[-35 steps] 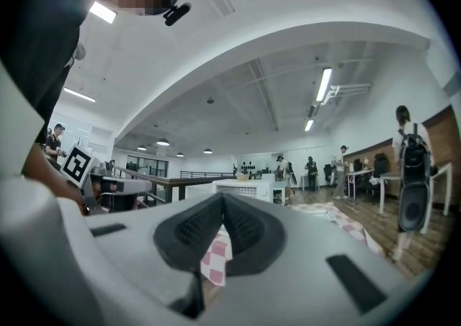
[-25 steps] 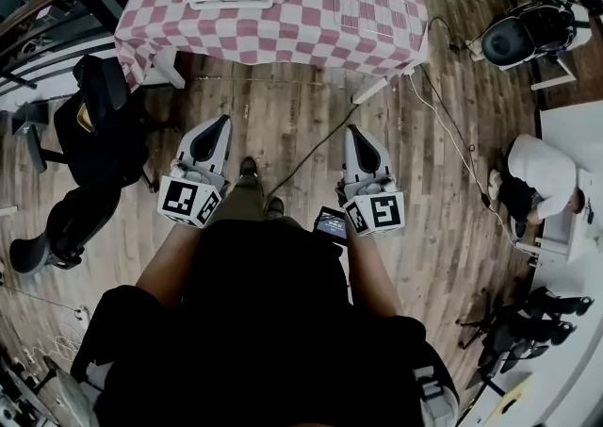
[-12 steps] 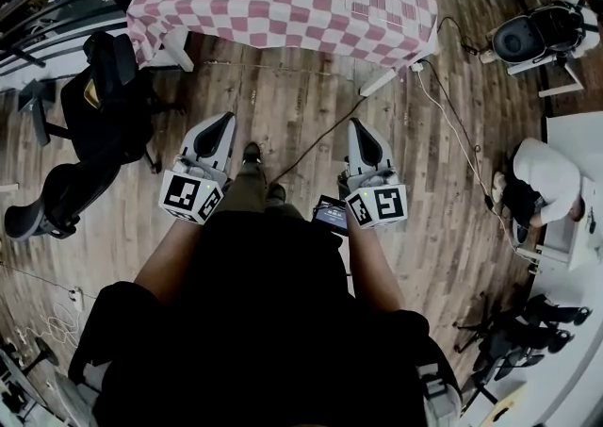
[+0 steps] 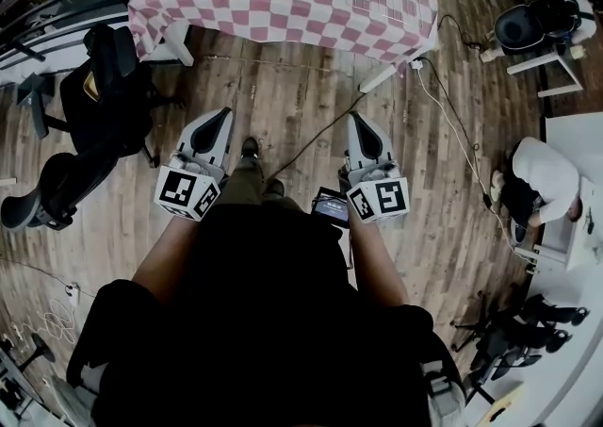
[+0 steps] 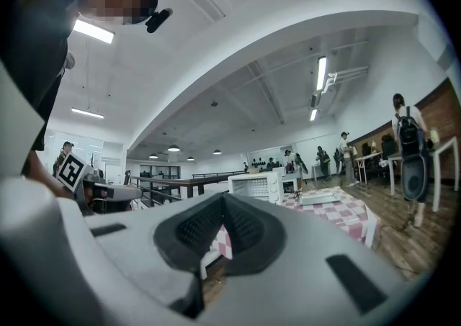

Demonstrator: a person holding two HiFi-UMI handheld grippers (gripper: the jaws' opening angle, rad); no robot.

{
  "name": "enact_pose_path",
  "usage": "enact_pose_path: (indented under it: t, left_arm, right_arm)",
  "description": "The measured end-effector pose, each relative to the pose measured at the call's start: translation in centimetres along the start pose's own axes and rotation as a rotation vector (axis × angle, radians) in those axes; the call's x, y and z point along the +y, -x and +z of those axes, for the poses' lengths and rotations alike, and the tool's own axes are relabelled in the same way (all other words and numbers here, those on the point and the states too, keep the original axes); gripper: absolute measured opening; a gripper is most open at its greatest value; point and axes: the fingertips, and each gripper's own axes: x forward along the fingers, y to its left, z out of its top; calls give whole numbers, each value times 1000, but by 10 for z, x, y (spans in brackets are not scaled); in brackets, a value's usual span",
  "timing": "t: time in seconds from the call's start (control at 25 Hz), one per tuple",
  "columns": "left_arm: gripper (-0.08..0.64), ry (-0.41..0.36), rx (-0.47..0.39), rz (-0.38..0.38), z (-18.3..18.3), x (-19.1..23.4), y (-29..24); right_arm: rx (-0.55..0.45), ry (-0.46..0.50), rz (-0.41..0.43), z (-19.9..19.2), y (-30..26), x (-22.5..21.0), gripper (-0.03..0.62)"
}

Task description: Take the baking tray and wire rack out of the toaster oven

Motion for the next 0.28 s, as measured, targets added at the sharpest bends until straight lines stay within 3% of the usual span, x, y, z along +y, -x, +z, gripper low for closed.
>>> enact_pose_path:
  t: [0.28]
  left_arm:
    - [-6, 4, 9, -10, -5, -4, 2]
  right_arm:
    - [3, -8, 10, -5, 0, 1, 5]
